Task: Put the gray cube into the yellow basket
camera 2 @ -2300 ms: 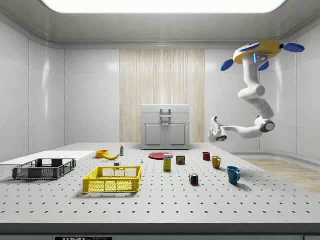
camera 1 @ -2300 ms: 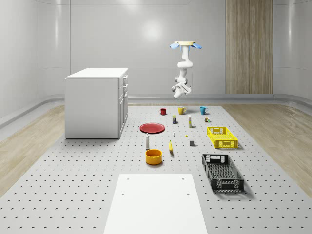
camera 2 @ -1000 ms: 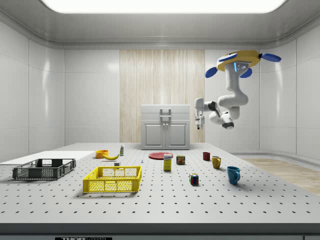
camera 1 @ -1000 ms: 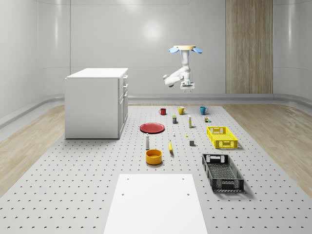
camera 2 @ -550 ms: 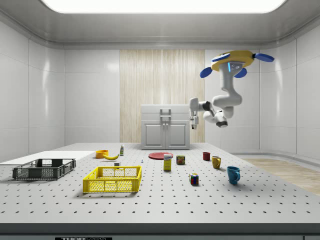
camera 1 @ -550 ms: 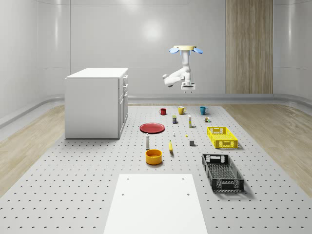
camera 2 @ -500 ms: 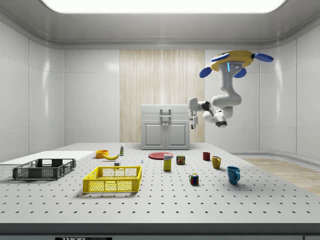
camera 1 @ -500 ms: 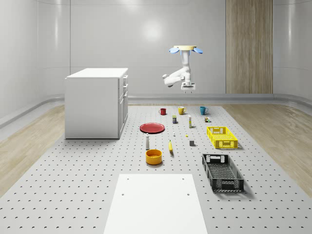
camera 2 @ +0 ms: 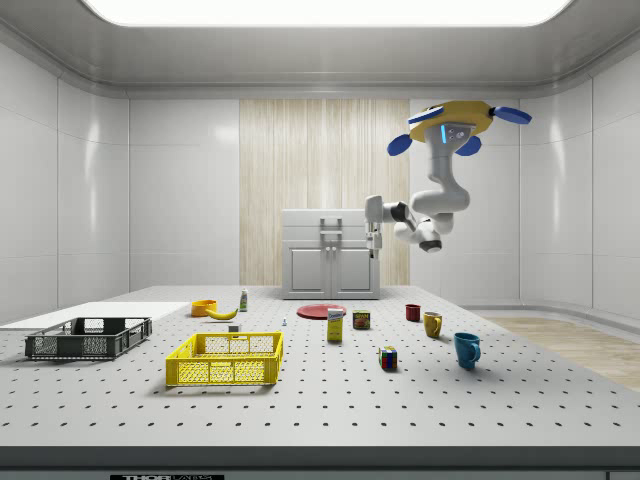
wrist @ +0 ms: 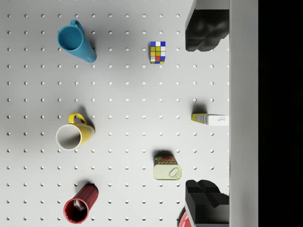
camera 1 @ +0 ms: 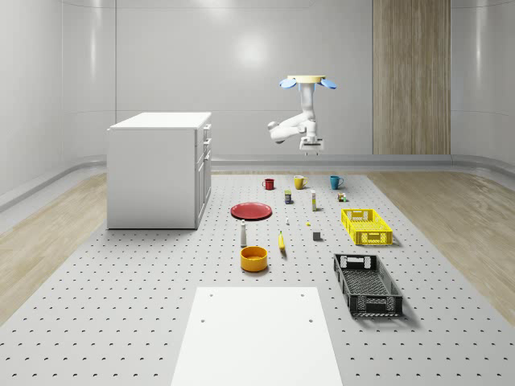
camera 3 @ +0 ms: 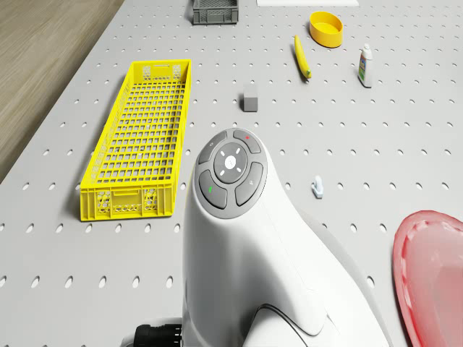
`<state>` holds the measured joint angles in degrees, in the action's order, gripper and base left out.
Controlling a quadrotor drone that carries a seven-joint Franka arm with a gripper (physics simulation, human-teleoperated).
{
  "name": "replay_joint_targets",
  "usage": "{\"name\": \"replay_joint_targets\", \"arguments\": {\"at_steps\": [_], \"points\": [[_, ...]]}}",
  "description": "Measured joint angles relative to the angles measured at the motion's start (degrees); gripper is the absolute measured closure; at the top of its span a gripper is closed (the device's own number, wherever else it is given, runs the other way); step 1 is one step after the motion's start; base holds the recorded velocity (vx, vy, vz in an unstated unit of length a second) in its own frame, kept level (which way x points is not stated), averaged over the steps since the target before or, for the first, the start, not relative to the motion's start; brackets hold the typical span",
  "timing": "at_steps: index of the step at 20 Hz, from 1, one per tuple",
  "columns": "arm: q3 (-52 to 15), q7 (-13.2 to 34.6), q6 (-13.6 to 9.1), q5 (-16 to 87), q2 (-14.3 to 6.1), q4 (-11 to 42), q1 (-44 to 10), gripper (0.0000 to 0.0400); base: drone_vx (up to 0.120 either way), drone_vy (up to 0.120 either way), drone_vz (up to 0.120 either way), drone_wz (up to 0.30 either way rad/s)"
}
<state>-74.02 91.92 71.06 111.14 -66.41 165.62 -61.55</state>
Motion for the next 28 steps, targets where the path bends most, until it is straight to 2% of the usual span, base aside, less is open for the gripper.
{"name": "replay_joint_targets", "arguments": {"at_steps": [17, 26, 28], "points": [[-1.35, 1.4, 4.17, -2.34, -4.56, -0.32, -1.49, 0.0, 0.12, 0.0, -0.002, 0.0], [-1.9, 1.98, 6.17, -3.4, -6.72, -0.45, -2.12, 0.0, 0.12, 0.0, -0.12, 0.0], [-2.02, 2.1, 6.59, -3.61, -7.17, -0.48, -2.25, 0.0, 0.12, -0.1, -0.12, 0.0]]}}
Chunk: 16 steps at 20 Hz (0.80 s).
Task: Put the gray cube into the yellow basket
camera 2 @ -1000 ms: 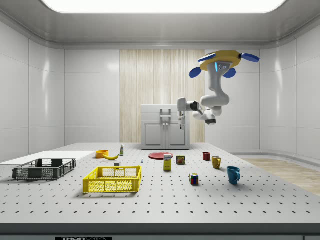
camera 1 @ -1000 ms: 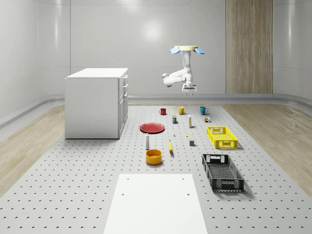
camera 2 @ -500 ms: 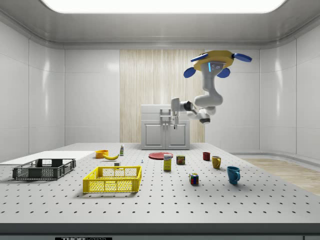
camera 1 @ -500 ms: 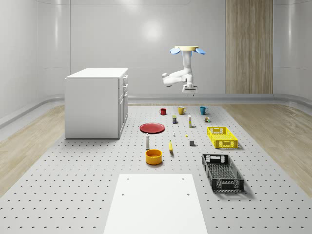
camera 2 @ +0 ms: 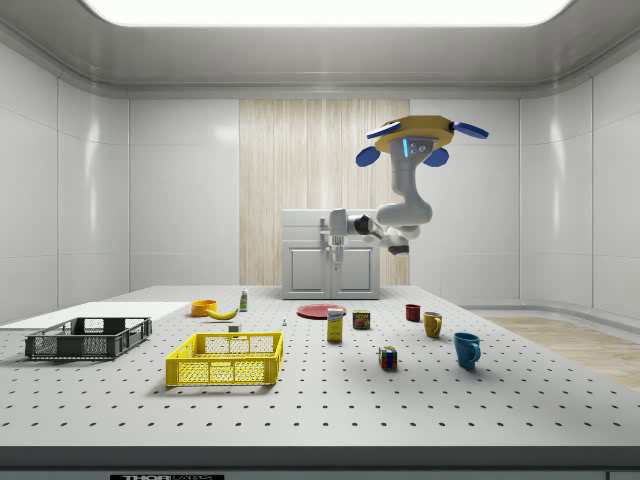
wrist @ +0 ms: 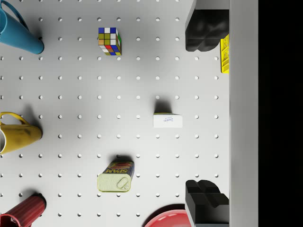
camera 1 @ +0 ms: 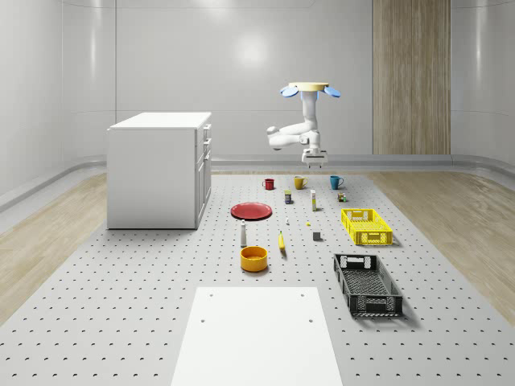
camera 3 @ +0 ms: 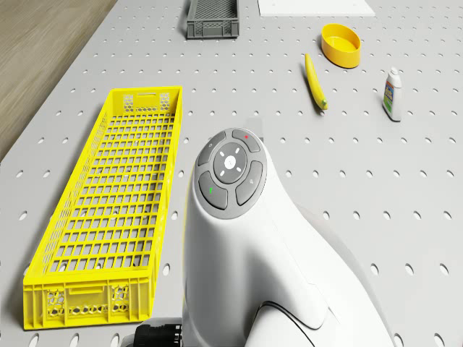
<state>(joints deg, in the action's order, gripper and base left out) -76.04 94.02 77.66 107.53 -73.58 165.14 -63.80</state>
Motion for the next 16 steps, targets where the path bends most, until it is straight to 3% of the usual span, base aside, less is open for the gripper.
{"name": "replay_joint_targets", "arguments": {"at_steps": [2, 6, 14, 16], "points": [[-0.11, 0.11, 0.41, -0.21, -0.45, -0.03, -0.12, 0.0, 0.12, -0.12, -0.08, 0.0], [-0.31, 0.33, 1.22, -0.62, -1.31, -0.08, -0.36, 0.0, 0.12, -0.01, 0.0, 0.0], [-0.67, 0.72, 2.73, -1.37, -2.94, -0.17, -0.79, 0.0, 0.12, 0.0, -0.115, 0.0], [-0.75, 0.81, 3.09, -1.55, -3.33, -0.19, -0.89, 0.0, 0.12, -0.08, -0.06, 0.0]]}}
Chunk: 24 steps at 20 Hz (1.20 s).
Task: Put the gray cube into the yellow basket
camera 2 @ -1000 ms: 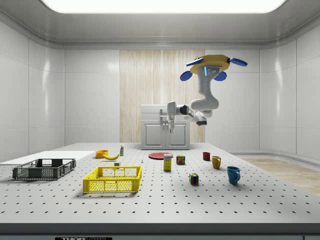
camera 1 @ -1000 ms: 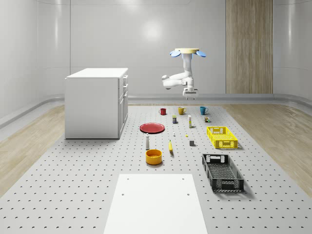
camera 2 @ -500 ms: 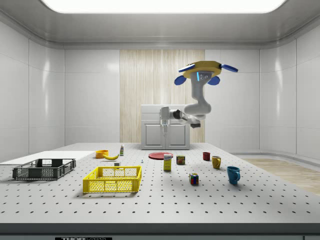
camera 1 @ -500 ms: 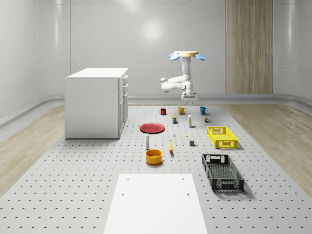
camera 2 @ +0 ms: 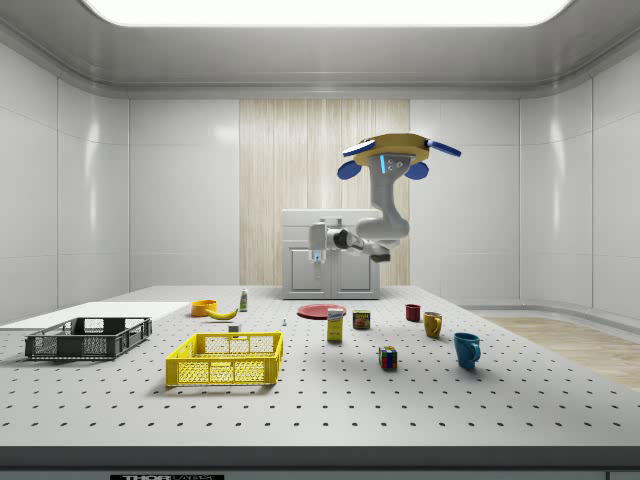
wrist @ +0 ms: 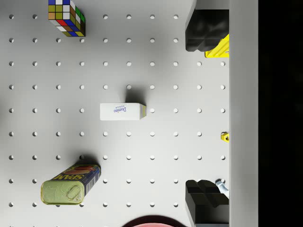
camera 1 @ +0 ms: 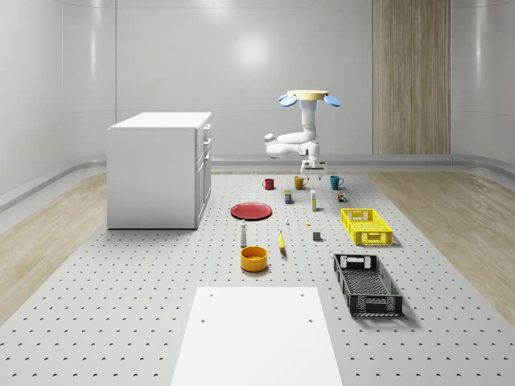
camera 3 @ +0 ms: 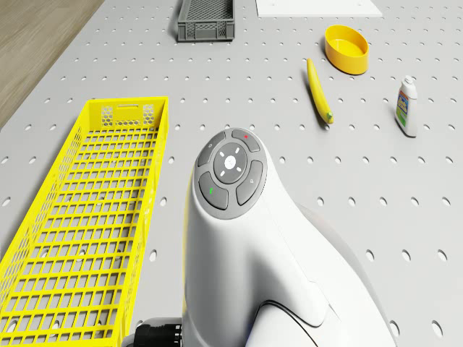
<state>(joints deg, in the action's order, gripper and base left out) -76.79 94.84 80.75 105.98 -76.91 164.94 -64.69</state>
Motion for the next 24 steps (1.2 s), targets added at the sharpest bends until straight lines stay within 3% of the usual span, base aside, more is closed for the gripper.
{"name": "replay_joint_targets", "arguments": {"at_steps": [4, 8, 24], "points": [[-0.16, 0.17, 0.7, -0.34, -0.75, -0.04, -0.19, 0.0, 0.12, -0.05, 0.0, 0.0], [-0.3, 0.33, 1.37, -0.66, -1.47, -0.08, -0.37, 0.0, 0.12, 0.0, -0.11, 0.0], [-0.8, 0.88, 3.76, -1.78, -4.03, -0.21, -1.0, 0.0, 0.12, 0.0, 0.0, 0.0]]}}
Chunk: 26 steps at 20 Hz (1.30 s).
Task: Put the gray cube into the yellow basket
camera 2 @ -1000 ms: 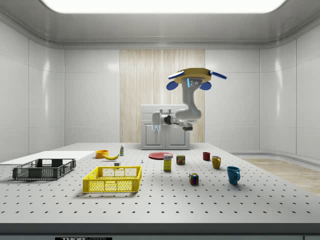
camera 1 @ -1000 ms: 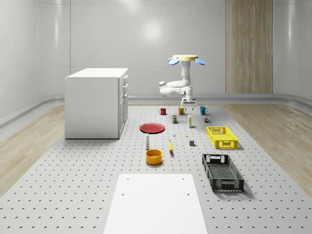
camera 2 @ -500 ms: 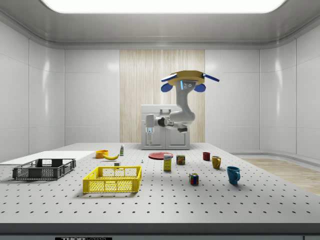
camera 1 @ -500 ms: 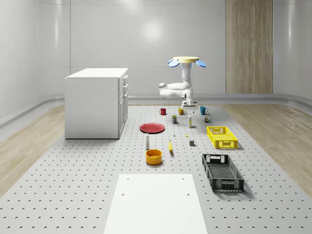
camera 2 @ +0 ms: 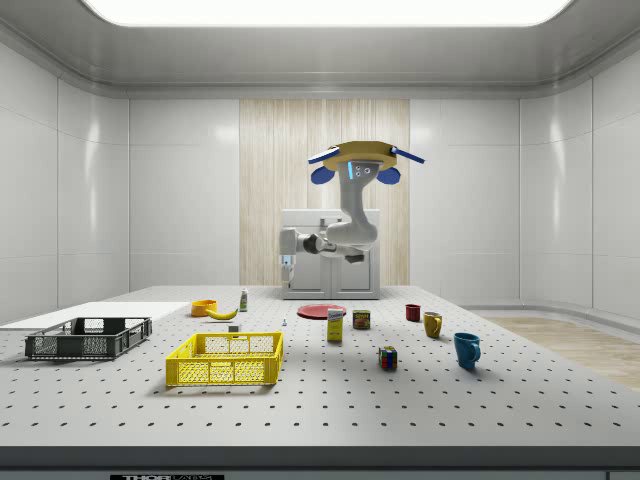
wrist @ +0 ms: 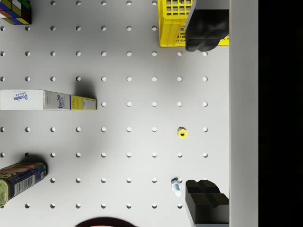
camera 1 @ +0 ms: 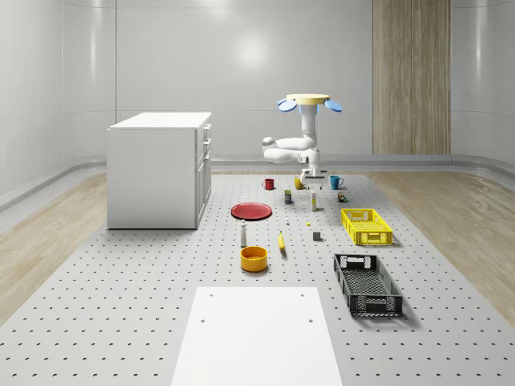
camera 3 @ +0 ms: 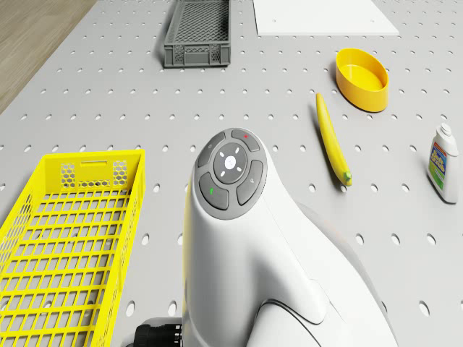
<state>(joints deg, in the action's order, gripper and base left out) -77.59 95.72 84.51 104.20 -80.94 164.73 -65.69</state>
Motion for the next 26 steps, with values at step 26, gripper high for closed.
{"name": "replay_joint_targets", "arguments": {"at_steps": [26], "points": [[-0.56, 0.63, 3.03, -1.37, -3.25, -0.15, -0.75, 0.0, 0.12, -0.015, -0.052, 0.0]]}}
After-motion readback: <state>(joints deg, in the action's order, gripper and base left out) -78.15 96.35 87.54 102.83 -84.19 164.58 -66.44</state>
